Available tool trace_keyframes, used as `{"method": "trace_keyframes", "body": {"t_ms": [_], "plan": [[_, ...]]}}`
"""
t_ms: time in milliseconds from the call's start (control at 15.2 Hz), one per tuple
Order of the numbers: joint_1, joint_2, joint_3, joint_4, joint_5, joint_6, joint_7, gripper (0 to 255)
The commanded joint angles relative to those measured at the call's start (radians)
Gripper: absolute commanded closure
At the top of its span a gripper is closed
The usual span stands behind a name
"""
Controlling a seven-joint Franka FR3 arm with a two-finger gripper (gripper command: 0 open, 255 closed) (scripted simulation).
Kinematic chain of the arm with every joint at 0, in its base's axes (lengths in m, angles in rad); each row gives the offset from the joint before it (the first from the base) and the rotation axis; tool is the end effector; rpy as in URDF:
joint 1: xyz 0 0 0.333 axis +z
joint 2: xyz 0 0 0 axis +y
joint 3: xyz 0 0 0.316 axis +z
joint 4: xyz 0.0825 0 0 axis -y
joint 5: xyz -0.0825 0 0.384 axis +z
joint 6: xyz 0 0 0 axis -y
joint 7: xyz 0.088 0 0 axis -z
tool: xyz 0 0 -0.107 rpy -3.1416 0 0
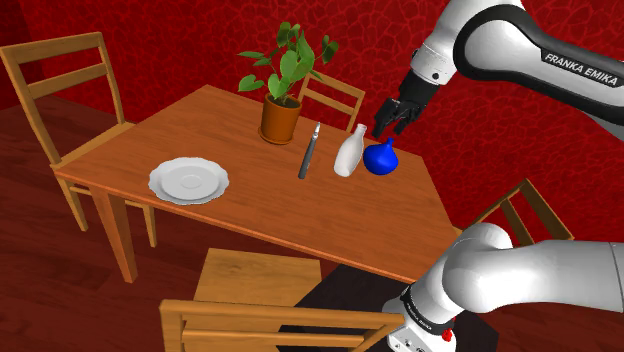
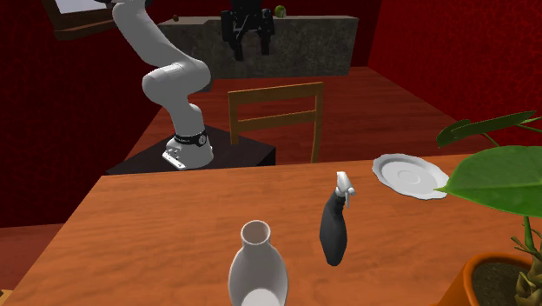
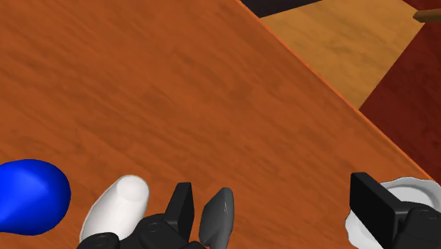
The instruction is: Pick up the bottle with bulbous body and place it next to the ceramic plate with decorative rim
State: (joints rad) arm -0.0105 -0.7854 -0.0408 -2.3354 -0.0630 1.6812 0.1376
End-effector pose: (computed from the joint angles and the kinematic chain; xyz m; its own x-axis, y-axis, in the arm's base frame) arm 0.3176 -0.0266 0.6104 0.9759 -0.1725 0.1338 -0.1761 -0.9842 0.0159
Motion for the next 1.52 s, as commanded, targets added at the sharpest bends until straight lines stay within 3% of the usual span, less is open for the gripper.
{"method": "trace_keyframes", "body": {"t_ms": [0,792,1122,1452], "plan": [[0.000,0.000,0.000,0.000,0.000,0.000,0.000,0],[-0.022,0.268,-0.259,0.063,-0.073,0.218,-0.318,0],[-0.014,0.429,-0.364,0.149,-0.046,0.293,-0.463,0],[-0.006,0.617,-0.460,0.271,0.035,0.346,-0.626,0]]}}
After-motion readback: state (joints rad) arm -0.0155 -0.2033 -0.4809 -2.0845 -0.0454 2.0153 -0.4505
